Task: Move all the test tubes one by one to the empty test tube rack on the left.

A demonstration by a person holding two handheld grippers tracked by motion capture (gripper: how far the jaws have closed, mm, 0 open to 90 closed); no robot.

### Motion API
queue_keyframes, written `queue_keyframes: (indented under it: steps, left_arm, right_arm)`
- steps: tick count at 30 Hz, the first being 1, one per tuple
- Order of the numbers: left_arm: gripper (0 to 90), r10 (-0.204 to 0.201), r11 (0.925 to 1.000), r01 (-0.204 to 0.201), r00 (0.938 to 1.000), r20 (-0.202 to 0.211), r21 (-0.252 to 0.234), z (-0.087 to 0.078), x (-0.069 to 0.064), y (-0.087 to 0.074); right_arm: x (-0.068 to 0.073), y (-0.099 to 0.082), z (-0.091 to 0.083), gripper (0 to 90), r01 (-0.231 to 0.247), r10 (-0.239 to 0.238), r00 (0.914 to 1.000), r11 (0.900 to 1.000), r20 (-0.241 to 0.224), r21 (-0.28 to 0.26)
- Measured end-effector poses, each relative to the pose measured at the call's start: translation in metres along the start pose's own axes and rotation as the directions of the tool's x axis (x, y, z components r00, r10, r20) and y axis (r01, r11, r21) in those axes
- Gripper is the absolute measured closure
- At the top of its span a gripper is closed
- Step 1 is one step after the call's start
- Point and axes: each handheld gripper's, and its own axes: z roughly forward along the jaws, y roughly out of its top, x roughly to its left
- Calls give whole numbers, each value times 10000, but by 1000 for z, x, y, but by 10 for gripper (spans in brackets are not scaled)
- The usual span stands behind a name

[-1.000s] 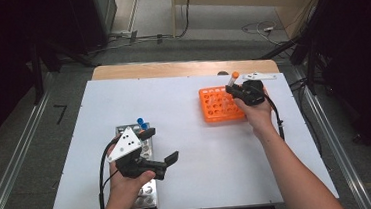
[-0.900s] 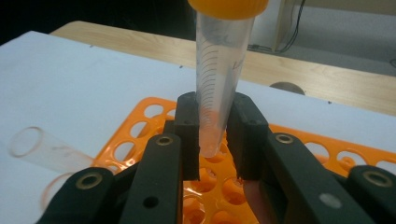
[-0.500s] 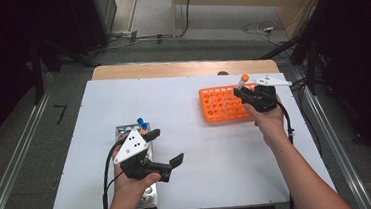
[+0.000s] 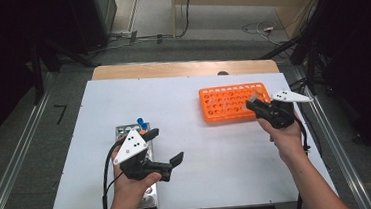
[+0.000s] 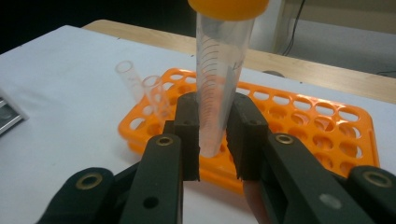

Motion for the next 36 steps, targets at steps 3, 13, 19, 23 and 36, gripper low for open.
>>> queue_keyframes:
  steps: [3, 13, 19, 23, 36]
  left_arm:
    - [0, 21, 10000, -21, 10000, -17, 12, 1, 0, 0]
    - [12, 65, 10000, -64, 9999, 150, -38, 9, -4, 3]
    - [56, 148, 9999, -146, 9996, 252, -87, 13, -6, 5]
    - [95, 186, 9998, -183, 9994, 294, -109, 16, -7, 6]
    - [309, 610, 9981, -612, 9979, 222, 69, 28, -21, 6]
  right_arm:
    - [6, -5, -11, 728, 132, -132, 9996, 9999, -235, -19]
    - [42, -22, -30, 728, 562, -546, 9891, 9984, -1371, 84]
    - [65, -26, -28, 728, 984, -925, 9753, 9950, -2006, 196]
    - [79, -29, -24, 728, 1256, -1149, 9653, 9916, -2346, 314]
    - [104, -34, -19, 728, 1661, -1487, 9428, 9855, -2984, 336]
